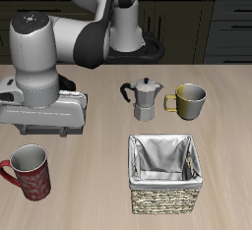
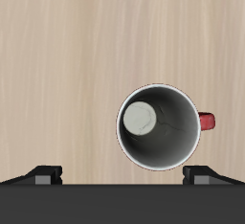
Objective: Place the red mug in the basket
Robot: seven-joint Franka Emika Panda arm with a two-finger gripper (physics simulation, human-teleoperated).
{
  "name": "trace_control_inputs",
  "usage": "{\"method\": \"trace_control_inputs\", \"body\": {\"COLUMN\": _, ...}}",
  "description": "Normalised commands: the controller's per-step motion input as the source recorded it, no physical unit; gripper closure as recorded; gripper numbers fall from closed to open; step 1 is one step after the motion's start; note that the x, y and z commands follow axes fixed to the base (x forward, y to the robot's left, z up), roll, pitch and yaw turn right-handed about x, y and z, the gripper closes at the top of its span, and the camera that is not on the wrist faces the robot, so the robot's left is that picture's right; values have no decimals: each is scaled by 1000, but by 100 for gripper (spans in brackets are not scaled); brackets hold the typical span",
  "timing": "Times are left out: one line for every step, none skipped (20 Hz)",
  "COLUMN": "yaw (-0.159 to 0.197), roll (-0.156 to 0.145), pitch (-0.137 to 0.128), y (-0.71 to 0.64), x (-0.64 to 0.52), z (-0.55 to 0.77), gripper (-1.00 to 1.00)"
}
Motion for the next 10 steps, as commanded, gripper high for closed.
{"method": "trace_control_inputs", "body": {"yaw": 35, "roll": -13, "pitch": 28, "y": -59, "x": 64, "z": -251, "gripper": -100}}
{"method": "trace_control_inputs", "body": {"yaw": -19, "roll": -5, "pitch": 24, "y": -55, "x": 79, "z": -213, "gripper": -100}}
{"method": "trace_control_inputs", "body": {"yaw": -5, "roll": -11, "pitch": 17, "y": -107, "x": 90, "z": -163, "gripper": -100}}
{"method": "trace_control_inputs", "body": {"yaw": 10, "roll": -3, "pitch": 24, "y": 73, "x": 55, "z": -206, "gripper": -100}}
{"method": "trace_control_inputs", "body": {"yaw": 0, "roll": 0, "pitch": 0, "y": 0, "x": 0, "z": 0, "gripper": -100}}
{"method": "trace_control_inputs", "body": {"yaw": -31, "roll": 17, "pitch": 42, "y": 26, "x": 95, "z": -366, "gripper": -100}}
{"method": "trace_control_inputs", "body": {"yaw": 57, "roll": -15, "pitch": 27, "y": 58, "x": 86, "z": -183, "gripper": -100}}
{"method": "trace_control_inputs", "body": {"yaw": -47, "roll": 12, "pitch": 20, "y": 24, "x": 39, "z": -123, "gripper": -100}}
{"method": "trace_control_inputs", "body": {"yaw": 8, "roll": 1, "pitch": 9, "y": 34, "x": 52, "z": -93, "gripper": -100}}
{"method": "trace_control_inputs", "body": {"yaw": -6, "roll": -3, "pitch": 24, "y": -11, "x": 179, "z": -224, "gripper": -100}}
